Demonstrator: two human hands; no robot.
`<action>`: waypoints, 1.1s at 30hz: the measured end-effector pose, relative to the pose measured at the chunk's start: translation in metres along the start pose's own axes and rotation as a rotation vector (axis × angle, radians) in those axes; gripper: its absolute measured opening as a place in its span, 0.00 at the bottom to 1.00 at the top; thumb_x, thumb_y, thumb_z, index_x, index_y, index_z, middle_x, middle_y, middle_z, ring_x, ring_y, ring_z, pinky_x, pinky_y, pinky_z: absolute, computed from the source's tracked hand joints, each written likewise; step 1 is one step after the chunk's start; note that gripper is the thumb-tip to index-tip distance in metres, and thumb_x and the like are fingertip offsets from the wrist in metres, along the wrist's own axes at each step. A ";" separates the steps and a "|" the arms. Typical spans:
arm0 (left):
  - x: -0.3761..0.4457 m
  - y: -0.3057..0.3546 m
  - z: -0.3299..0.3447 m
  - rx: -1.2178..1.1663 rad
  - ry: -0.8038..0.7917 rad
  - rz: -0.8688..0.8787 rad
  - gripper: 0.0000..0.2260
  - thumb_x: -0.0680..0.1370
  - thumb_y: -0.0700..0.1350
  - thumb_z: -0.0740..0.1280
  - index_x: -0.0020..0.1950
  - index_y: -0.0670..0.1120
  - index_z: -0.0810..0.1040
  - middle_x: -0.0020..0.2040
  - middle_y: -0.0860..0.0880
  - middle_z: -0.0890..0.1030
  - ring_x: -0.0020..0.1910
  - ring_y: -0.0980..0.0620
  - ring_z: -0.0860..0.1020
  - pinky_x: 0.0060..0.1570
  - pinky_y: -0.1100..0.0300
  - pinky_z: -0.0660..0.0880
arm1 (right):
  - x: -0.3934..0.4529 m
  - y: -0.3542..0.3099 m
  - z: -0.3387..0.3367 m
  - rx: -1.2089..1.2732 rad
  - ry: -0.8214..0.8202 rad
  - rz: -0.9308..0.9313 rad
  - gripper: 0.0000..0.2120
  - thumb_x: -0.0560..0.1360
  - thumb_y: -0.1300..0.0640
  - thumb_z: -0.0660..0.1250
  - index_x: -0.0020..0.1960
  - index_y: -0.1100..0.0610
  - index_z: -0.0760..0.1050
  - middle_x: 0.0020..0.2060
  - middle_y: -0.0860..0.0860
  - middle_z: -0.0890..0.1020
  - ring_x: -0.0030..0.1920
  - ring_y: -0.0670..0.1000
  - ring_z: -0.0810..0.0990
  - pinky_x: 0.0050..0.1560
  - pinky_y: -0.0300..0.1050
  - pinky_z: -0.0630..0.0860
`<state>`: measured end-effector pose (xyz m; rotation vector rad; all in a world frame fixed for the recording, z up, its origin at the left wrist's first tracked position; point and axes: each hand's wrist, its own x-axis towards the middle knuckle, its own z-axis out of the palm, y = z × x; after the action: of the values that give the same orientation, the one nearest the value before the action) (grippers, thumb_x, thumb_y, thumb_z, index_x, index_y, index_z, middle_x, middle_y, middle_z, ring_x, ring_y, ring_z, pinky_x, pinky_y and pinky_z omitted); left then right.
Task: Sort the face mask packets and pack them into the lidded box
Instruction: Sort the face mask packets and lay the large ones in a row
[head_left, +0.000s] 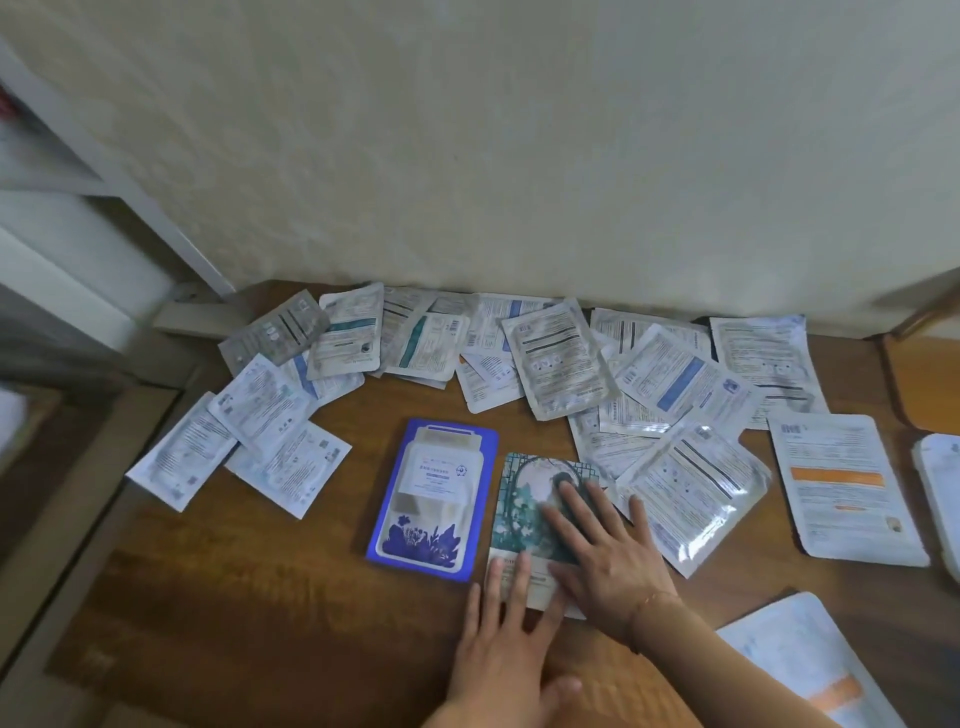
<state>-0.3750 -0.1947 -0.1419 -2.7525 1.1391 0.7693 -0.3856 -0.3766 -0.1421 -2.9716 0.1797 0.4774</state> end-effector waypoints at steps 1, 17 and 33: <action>0.001 0.001 0.000 0.006 0.010 -0.009 0.37 0.65 0.72 0.53 0.71 0.59 0.71 0.73 0.40 0.68 0.69 0.37 0.65 0.62 0.43 0.70 | 0.001 0.002 -0.003 -0.006 -0.011 -0.015 0.29 0.77 0.34 0.49 0.75 0.45 0.62 0.73 0.50 0.67 0.75 0.55 0.58 0.66 0.66 0.55; 0.001 0.002 0.015 0.063 0.188 0.010 0.38 0.65 0.75 0.52 0.74 0.63 0.64 0.78 0.41 0.60 0.78 0.36 0.47 0.60 0.42 0.61 | 0.039 0.112 -0.024 0.015 -0.049 0.142 0.28 0.77 0.32 0.34 0.73 0.35 0.30 0.73 0.38 0.29 0.72 0.51 0.22 0.70 0.68 0.31; 0.043 0.052 -0.045 -0.372 0.236 0.185 0.19 0.79 0.67 0.49 0.64 0.64 0.72 0.71 0.59 0.71 0.70 0.58 0.70 0.62 0.59 0.71 | 0.146 0.241 -0.111 0.268 0.086 0.613 0.25 0.72 0.45 0.67 0.67 0.52 0.71 0.60 0.58 0.75 0.62 0.62 0.68 0.59 0.56 0.71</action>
<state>-0.3657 -0.2709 -0.1163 -3.1451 1.4436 0.7573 -0.2469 -0.6438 -0.1101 -2.6273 1.0847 0.3438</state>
